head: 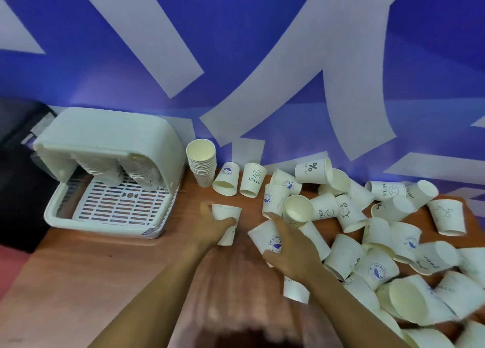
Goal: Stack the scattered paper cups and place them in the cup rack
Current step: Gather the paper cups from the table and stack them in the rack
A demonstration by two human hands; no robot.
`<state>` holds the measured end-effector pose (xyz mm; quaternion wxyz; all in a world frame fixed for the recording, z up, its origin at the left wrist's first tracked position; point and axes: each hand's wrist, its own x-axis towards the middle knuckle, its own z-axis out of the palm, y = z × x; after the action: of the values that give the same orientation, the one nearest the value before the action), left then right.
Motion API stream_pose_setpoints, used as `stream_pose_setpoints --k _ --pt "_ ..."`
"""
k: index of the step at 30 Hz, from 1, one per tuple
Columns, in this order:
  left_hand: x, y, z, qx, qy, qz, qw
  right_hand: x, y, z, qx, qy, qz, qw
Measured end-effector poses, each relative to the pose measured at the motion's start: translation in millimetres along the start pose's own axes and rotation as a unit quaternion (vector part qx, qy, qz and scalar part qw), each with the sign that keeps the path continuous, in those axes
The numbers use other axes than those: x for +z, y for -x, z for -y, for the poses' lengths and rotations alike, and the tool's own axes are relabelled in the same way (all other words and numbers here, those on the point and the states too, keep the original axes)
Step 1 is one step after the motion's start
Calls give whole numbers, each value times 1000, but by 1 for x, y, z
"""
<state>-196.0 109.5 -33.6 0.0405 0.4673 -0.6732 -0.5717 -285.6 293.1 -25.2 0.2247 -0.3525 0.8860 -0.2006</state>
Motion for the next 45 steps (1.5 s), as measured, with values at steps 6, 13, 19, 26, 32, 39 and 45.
stream_pose_setpoints --k 6,13,19,26,32,39,45 --pt "-48 51 8 93 -47 -38 994 -9 20 29 15 -77 -32 996" --pt "-92 76 11 159 -79 -32 984 9 38 67 10 -106 -54 993" --pt "-149 72 29 154 -65 -5 986 21 42 116 22 -100 -48 994" --pt "-250 49 44 190 -119 -6 975 59 22 218 10 -74 -48 996" --pt "-319 25 69 191 -154 -23 969 103 -6 281 4 -105 -29 994" --pt "-358 -1 68 195 -188 5 963 134 -38 335 16 -123 -49 991" --pt "-357 -27 64 207 -220 -27 953 146 -67 352 37 -129 -89 987"
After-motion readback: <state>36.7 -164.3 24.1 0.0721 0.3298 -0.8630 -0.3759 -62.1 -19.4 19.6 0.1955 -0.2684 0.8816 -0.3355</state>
